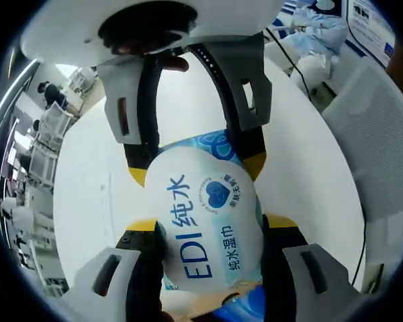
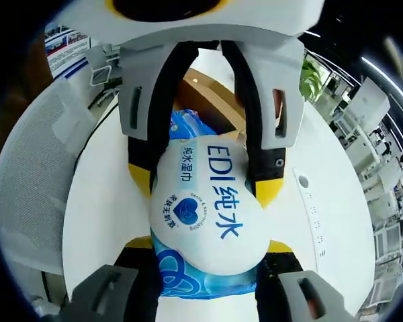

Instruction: Operate the shoe box by opening the lid, removing the specified soft item, and placing it in the target area until the item is outside and the box remains undamaged.

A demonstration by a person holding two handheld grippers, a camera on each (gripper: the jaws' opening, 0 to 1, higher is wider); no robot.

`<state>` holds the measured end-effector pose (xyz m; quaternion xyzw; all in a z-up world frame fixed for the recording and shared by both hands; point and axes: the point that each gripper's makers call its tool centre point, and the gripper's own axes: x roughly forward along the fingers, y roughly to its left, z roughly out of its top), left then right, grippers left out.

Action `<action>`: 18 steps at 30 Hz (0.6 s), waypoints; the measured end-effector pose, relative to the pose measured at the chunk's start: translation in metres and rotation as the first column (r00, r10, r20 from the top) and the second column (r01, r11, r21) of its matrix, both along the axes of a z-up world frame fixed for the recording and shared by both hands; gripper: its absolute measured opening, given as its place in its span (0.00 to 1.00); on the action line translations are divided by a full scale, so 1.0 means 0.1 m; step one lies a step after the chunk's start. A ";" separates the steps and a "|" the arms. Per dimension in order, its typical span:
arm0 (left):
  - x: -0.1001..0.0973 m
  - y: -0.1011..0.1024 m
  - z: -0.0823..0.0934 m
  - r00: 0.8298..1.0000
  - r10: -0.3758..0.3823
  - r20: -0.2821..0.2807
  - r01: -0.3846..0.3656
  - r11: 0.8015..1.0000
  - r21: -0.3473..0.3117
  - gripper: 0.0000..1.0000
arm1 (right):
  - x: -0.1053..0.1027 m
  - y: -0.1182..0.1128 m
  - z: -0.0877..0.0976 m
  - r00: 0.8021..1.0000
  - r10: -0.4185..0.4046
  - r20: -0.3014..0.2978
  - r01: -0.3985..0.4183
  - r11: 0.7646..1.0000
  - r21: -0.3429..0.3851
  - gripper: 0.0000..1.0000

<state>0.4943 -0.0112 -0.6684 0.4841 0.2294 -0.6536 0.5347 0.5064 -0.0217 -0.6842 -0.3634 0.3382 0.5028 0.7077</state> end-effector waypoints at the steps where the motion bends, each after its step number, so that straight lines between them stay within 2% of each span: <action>1: 0.01 -0.01 -0.01 1.000 0.000 0.000 0.000 1.000 0.000 0.57 | 0.00 0.00 0.00 1.000 0.000 0.000 0.000 1.000 0.000 0.53; 18: 0.21 -0.23 -0.30 0.999 -0.030 -0.015 0.030 0.999 0.019 0.57 | 0.10 -0.22 -0.24 0.999 -0.024 -0.026 0.024 1.000 -0.003 0.53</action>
